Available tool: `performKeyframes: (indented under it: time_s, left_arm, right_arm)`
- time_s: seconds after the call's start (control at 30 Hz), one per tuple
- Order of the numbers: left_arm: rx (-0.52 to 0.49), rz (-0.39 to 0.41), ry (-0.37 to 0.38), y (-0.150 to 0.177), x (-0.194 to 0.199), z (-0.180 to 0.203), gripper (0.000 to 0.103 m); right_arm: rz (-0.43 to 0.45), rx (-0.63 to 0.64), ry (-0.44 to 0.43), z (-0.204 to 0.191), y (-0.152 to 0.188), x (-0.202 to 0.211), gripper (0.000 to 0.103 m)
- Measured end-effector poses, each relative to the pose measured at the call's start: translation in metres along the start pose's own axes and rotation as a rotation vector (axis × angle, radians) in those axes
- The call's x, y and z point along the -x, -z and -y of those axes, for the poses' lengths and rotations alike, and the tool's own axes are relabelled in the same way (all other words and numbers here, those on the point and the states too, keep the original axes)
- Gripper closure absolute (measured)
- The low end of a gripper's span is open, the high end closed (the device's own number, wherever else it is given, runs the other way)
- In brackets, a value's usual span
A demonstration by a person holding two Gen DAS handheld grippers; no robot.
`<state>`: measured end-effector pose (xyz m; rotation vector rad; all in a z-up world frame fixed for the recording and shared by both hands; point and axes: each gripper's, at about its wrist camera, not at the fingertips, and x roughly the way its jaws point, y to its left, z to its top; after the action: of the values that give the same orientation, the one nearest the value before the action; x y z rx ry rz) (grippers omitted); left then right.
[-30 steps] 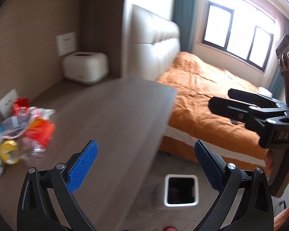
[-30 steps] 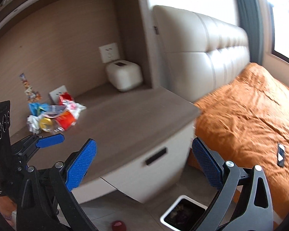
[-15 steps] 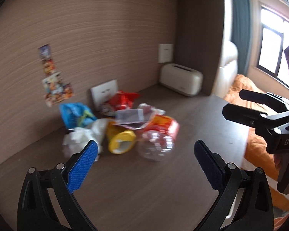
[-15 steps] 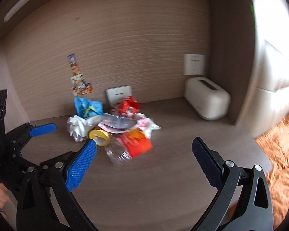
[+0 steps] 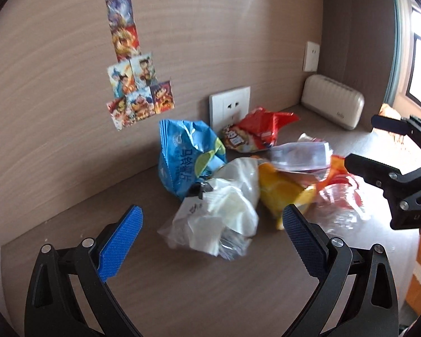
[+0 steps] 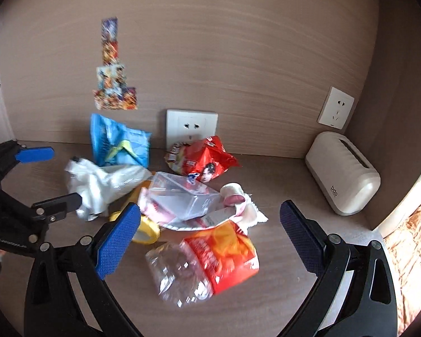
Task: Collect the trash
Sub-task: 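Grasp the white plastic bag with the left tool while the right tool grasps the clear plastic box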
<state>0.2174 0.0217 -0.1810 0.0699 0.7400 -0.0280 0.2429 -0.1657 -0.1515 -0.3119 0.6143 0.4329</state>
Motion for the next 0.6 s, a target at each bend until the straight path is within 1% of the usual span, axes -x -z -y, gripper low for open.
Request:
performKeyframes:
  time_s: [0.17,0.3,0.37,0.5,0.53,0.57,0.6]
  left_arm:
    - [-0.003,-0.059,0.05,0.004,-0.024,-0.009,0.005]
    - [-0.004,-0.106,0.075,0.007,-0.042,-0.01,0.005]
    - [-0.009,-0.13,0.084,0.008,-0.05,-0.01,0.005]
    - [-0.031,-0.155,0.09,0.01,-0.061,-0.006,0.005]
    - [-0.032,-0.159,0.094,0.009,-0.065,-0.005,0.006]
    - [-0.03,-0.16,0.1,0.009,-0.067,-0.004,0.008]
    - [-0.025,-0.161,0.116,0.008,-0.067,-0.004,0.008]
  right_arm:
    - [-0.046,0.047,0.039,-0.003,0.002,-0.025,0.004]
    - [-0.074,0.104,0.064,-0.008,0.002,-0.043,0.005]
    - [-0.086,0.134,0.046,-0.012,0.001,-0.049,0.012]
    - [-0.106,0.25,0.066,-0.029,0.001,-0.061,0.018]
    - [-0.104,0.281,0.076,-0.034,0.002,-0.063,0.022]
    - [-0.103,0.303,0.08,-0.037,0.002,-0.065,0.034]
    - [-0.105,0.331,0.073,-0.042,0.003,-0.068,0.042]
